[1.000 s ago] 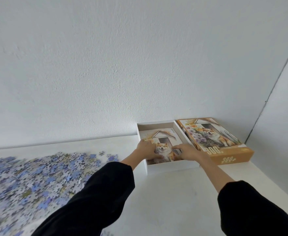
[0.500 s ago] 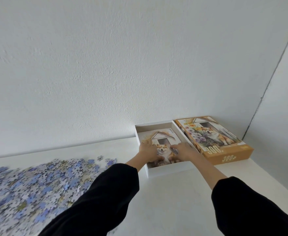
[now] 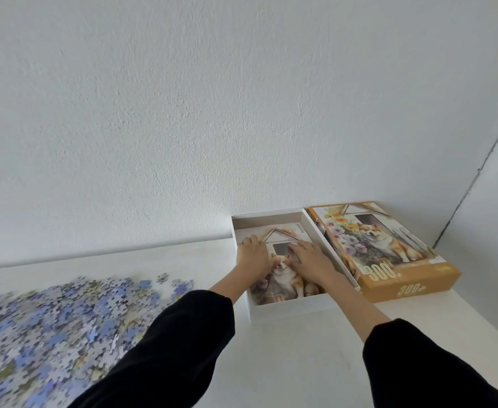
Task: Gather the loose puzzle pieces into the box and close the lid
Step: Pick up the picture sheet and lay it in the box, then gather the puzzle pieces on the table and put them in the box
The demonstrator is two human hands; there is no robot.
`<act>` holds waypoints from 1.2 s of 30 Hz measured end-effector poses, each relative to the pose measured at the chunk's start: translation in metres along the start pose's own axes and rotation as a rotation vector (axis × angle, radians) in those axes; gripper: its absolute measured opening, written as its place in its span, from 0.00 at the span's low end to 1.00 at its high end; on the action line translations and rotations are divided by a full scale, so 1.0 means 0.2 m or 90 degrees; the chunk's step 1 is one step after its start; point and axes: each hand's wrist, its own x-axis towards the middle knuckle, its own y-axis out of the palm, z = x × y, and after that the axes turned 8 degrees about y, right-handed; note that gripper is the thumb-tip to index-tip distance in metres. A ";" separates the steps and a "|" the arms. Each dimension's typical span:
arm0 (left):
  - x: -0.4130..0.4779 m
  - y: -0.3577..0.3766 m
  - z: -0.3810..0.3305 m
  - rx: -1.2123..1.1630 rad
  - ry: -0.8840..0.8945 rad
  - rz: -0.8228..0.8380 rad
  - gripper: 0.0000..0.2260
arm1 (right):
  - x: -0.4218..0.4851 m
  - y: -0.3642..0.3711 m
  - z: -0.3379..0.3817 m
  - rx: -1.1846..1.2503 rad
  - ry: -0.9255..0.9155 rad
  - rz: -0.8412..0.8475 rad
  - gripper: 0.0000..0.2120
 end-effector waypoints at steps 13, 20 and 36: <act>-0.31 -0.21 0.45 -0.369 -0.040 -0.270 0.13 | -0.09 -0.07 0.43 0.249 -0.066 -0.152 0.20; -0.82 -0.24 0.90 -0.401 -0.118 -0.269 0.12 | -0.31 -0.01 0.93 0.269 -0.154 -0.106 0.20; -2.03 0.26 1.68 -0.285 -0.378 -0.081 0.25 | -0.76 0.59 1.71 0.068 -0.096 0.021 0.28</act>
